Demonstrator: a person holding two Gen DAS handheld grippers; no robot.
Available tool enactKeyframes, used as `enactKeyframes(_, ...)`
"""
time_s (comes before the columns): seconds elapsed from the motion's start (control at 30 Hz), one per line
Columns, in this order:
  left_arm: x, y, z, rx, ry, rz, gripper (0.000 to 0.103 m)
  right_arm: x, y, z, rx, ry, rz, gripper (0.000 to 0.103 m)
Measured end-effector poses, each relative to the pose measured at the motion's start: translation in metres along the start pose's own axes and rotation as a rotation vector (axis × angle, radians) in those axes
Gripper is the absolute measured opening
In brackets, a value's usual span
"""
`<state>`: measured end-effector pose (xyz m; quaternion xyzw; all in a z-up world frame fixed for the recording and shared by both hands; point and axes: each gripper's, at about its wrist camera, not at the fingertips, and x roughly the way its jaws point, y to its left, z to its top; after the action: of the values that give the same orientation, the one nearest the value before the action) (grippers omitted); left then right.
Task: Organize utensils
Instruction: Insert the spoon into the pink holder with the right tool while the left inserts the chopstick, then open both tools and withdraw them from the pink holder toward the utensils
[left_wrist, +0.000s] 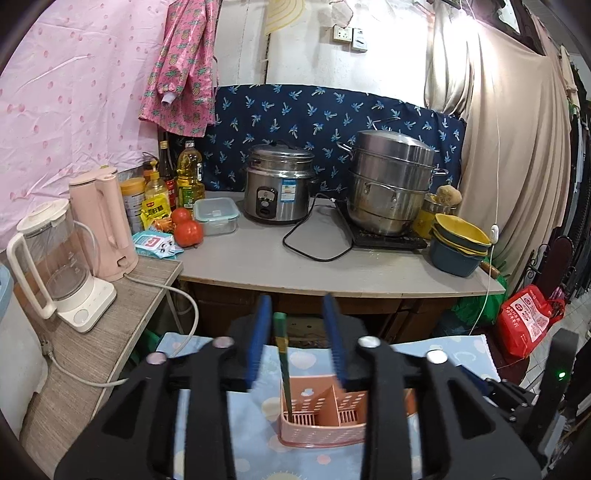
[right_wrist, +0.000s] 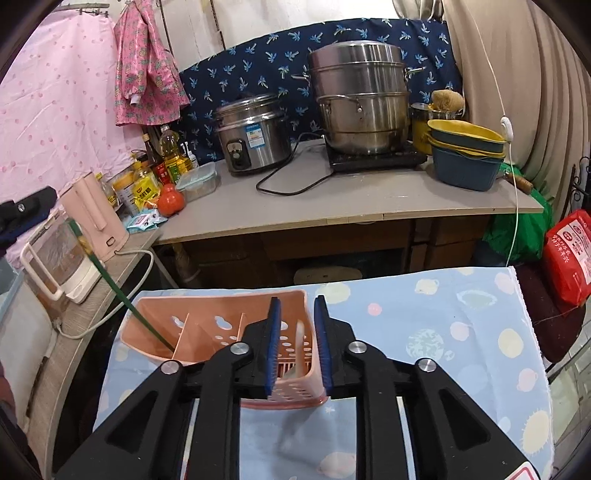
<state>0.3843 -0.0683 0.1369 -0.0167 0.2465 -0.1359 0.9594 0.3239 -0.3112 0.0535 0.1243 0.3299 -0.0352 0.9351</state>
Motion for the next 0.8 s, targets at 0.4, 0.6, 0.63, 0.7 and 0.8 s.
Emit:
enactKeyframes(0.4,-0.052,0.021,-0.049,-0.033,0.056,0.01,0.04,-0.071,-0.01,-0.039,0.019,-0.008,0.015,0.027)
enactKeyframes(0.6,-0.084,0.031,-0.107,-0.042,0.137,0.012,0.04,-0.113,-0.011,-0.094,0.002,0.027,-0.012,0.027)
enactKeyframes(0.63,-0.089,0.033,-0.121,-0.044,0.161,0.011,0.04,-0.119,-0.011,-0.105,-0.004,0.037,-0.018,0.027)
enactKeyframes(0.7,-0.098,0.035,-0.143,-0.047,0.194,0.007,0.04,-0.132,-0.01,-0.129,-0.007,0.062,-0.024,0.027)
enactKeyframes(0.8,-0.112,0.036,-0.177,-0.039,0.246,0.013,0.04,-0.148,-0.009,-0.16,-0.013,0.093,-0.035,0.027)
